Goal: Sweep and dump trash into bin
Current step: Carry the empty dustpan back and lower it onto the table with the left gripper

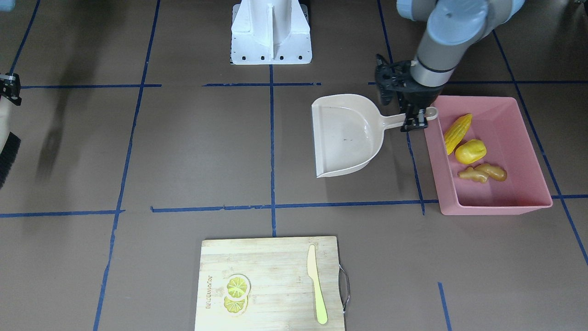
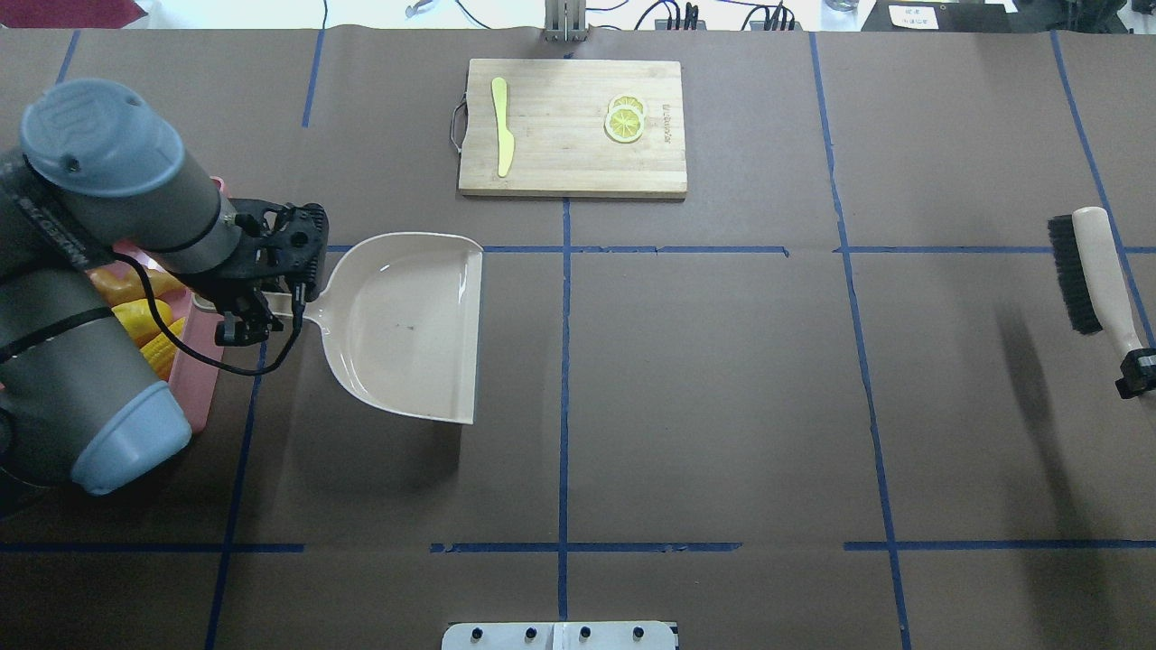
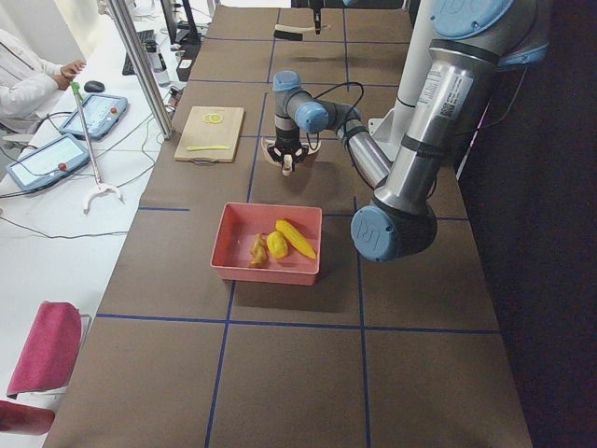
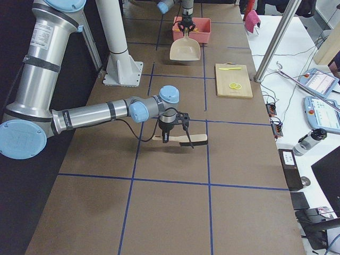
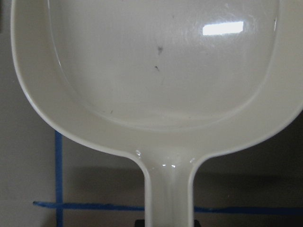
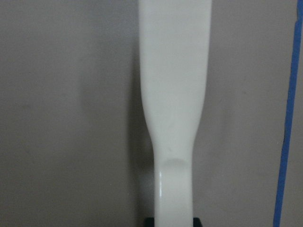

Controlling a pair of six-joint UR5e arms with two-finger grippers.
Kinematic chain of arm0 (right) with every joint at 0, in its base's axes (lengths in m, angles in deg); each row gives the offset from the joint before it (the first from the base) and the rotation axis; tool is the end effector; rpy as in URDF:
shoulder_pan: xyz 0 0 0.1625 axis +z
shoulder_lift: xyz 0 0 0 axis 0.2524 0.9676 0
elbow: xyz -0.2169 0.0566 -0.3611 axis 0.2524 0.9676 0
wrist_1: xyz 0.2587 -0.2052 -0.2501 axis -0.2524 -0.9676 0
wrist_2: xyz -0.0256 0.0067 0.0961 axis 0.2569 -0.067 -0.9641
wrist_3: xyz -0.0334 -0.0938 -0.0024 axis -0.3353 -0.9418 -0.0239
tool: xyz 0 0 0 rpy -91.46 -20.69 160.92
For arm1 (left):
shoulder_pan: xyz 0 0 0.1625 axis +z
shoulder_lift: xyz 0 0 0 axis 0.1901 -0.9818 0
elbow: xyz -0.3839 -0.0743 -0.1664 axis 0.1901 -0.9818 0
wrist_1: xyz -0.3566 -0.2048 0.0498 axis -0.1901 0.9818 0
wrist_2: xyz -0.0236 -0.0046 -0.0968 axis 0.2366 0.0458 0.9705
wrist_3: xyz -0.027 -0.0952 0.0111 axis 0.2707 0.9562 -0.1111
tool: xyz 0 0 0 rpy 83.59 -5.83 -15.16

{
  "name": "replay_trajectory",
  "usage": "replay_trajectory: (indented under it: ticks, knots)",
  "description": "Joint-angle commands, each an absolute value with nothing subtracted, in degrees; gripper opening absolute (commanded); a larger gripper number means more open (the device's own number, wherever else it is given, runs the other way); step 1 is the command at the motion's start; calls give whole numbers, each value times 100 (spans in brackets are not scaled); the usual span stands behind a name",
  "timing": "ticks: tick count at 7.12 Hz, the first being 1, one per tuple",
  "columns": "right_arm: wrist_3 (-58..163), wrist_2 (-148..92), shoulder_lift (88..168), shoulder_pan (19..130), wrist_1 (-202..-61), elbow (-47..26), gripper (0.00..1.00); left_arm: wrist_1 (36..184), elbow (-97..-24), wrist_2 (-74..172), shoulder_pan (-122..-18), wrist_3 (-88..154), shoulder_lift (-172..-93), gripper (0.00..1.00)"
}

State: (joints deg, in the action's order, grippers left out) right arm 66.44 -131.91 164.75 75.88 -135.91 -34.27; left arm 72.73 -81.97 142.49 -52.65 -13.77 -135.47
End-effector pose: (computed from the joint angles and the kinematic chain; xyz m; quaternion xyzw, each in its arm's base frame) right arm -0.1207 -0.3732 0.5454 -0.0171 -0.3477 -0.0384 0.9367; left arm 0.3678 -0.4498 0.2981 0.2543 0.2455 0.6508 0.6720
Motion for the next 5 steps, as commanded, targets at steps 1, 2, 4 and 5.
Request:
replay_trajectory:
  ticks: [1,2,4,5]
  knots:
    - [6636,-13225,16372,7588,-13430,-3284,3,7298,-8040,14102,-4580,-522,-13844,3]
    - [6636,-13216,16372,7588,-13421,-3240,3,7306,-8014,13771,-4402,-440,-13863,4]
    - [6636,-13216,16363,7588,-13421,-3231,3,7324,-8014,13671,-4357,-474,-13871,5]
    - [6645,-13216,16363,7588,-13421,-3231,3,7429,-8014,13671,-4331,-474,-13863,6]
